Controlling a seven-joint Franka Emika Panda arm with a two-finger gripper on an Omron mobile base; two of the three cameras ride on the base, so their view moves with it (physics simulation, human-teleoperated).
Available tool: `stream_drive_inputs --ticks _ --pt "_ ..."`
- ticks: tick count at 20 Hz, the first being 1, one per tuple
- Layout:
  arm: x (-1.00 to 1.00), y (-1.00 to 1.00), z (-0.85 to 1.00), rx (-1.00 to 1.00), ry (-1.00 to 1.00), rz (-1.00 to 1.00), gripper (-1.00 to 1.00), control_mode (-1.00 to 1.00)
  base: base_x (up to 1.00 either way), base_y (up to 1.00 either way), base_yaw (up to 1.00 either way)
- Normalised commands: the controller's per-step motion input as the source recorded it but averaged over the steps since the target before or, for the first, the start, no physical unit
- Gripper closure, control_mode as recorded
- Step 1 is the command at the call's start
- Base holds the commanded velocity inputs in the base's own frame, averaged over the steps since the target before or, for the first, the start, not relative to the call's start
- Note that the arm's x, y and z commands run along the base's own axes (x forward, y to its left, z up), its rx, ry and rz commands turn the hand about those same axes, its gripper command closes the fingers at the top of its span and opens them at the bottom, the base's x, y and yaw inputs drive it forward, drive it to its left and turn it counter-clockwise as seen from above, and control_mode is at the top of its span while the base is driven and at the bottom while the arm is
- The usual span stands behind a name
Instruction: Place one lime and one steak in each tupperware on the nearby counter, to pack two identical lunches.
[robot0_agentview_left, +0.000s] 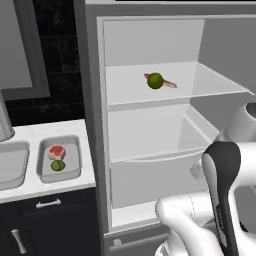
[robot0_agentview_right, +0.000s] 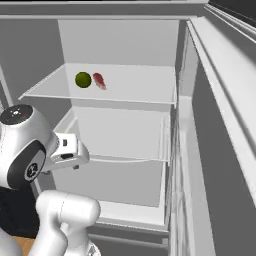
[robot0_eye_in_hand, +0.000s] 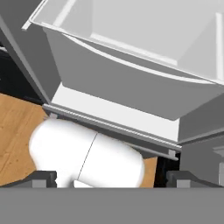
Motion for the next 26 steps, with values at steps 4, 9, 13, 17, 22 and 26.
stream_drive_inputs --ticks 4,9,13,17,22,26 --pt "0.00 0.00 0.00 0.00 0.00 0.00 -1.00 1.00 0.36 -0.25 0.23" --pt "0.00 0.00 -0.08 0.00 -0.05 0.00 -1.00 -1.00 0.04 0.00 0.01" --pt "0.00 0.00 0.04 0.00 -0.23 0.00 -1.00 -1.00 0.00 0.00 0.00" --pt "0.10 0.07 0.31 0.00 -0.14 -0.01 -1.00 -1.00 0.00 0.00 0.00" --pt "0.00 0.44 0.24 0.04 -0.09 -0.17 -1.00 -1.00 0.00 0.00 0.00" --pt "-0.06 0.35 0.37 0.19 -0.06 -0.25 -1.00 -1.00 0.00 0.00 0.00"
